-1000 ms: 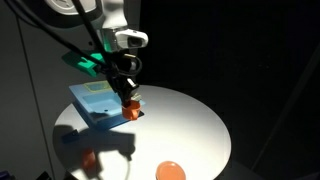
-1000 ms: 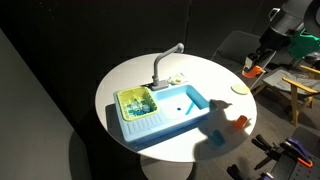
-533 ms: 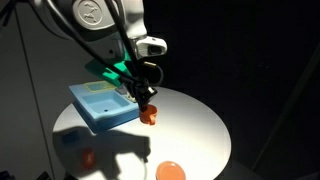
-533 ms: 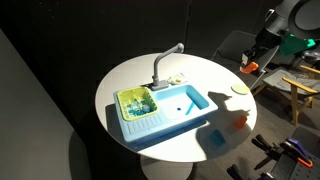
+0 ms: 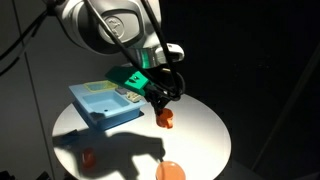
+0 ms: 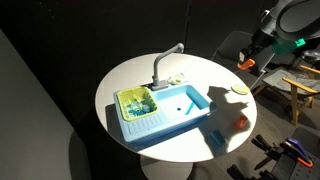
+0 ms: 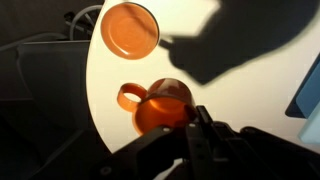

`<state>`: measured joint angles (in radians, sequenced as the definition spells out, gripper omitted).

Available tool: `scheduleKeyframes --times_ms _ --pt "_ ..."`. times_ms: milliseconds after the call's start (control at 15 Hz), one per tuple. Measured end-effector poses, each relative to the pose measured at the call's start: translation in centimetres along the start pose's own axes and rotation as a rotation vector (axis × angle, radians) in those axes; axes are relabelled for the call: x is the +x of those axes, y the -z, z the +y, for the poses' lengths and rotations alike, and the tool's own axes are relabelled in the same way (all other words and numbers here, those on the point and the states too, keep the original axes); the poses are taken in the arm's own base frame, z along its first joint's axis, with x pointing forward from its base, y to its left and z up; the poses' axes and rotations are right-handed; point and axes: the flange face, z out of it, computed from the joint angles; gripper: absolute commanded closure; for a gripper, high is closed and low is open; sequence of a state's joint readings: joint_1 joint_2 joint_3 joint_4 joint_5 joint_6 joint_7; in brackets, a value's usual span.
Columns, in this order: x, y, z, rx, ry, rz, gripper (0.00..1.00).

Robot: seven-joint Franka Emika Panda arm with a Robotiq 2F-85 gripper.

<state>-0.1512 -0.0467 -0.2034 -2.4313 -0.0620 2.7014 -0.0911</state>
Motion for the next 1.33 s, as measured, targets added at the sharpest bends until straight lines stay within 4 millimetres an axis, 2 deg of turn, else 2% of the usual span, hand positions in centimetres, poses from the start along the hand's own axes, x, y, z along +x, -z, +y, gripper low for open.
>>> scheduleKeyframes --times_ms 533,1000,1333 --pt "1.0 -2.9 1.2 0.002 -0.017 0.014 0.98" --pt "0.4 -5.9 1.3 0.006 -0.06 0.004 0.98" --pt "-0.2 -7.0 1.5 0.008 -0.078 -0.014 0.98"
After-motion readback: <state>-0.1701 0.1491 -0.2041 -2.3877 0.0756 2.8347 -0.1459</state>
